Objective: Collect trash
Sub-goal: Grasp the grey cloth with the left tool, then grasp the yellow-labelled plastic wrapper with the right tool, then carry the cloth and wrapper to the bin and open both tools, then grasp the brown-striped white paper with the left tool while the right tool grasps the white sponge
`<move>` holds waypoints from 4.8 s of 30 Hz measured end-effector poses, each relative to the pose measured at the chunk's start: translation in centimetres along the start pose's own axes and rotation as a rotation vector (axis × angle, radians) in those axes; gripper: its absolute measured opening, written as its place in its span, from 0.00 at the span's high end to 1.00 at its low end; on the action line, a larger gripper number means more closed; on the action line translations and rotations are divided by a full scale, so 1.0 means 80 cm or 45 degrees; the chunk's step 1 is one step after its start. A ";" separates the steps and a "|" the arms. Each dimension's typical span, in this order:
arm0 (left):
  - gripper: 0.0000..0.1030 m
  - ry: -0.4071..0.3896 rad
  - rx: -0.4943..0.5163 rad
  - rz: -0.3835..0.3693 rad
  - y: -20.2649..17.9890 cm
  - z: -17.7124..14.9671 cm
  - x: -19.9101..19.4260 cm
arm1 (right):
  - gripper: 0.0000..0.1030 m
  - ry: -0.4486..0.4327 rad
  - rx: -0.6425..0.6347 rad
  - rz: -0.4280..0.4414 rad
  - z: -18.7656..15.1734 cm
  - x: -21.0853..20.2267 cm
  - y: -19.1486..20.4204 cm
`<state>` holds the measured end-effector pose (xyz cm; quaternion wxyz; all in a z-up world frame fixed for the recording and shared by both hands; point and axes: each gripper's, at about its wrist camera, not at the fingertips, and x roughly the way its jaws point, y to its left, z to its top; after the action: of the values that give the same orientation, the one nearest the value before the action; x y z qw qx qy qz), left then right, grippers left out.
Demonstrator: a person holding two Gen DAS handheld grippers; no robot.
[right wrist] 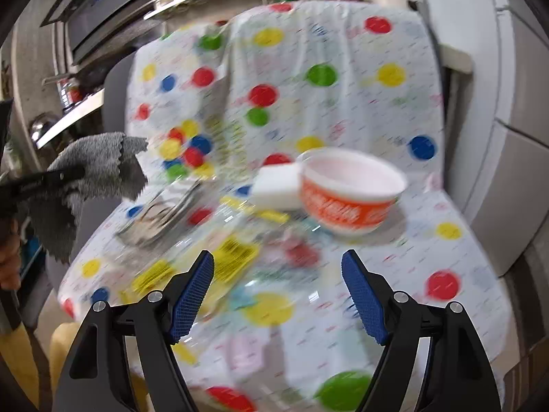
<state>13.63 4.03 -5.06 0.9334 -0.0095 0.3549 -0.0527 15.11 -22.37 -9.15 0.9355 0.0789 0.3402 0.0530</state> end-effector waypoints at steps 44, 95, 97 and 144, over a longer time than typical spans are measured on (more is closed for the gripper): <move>0.92 0.176 0.039 -0.082 -0.002 -0.094 0.037 | 0.98 0.137 0.126 0.165 0.012 0.087 0.041; 0.91 0.213 0.840 -1.118 -0.556 -0.250 -0.002 | 0.98 0.046 0.816 -0.741 -0.305 -0.268 -0.334; 0.90 0.230 0.863 -1.094 -0.569 -0.256 0.010 | 0.98 0.082 0.846 -0.734 -0.318 -0.252 -0.349; 0.32 0.104 0.126 -0.057 -0.066 -0.075 0.030 | 0.46 -0.020 0.146 -0.163 -0.029 -0.062 -0.078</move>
<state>10.93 -1.34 -10.87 0.9160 0.0308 0.3895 -0.0913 10.13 -29.01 -8.97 0.9335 0.1109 0.3398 -0.0272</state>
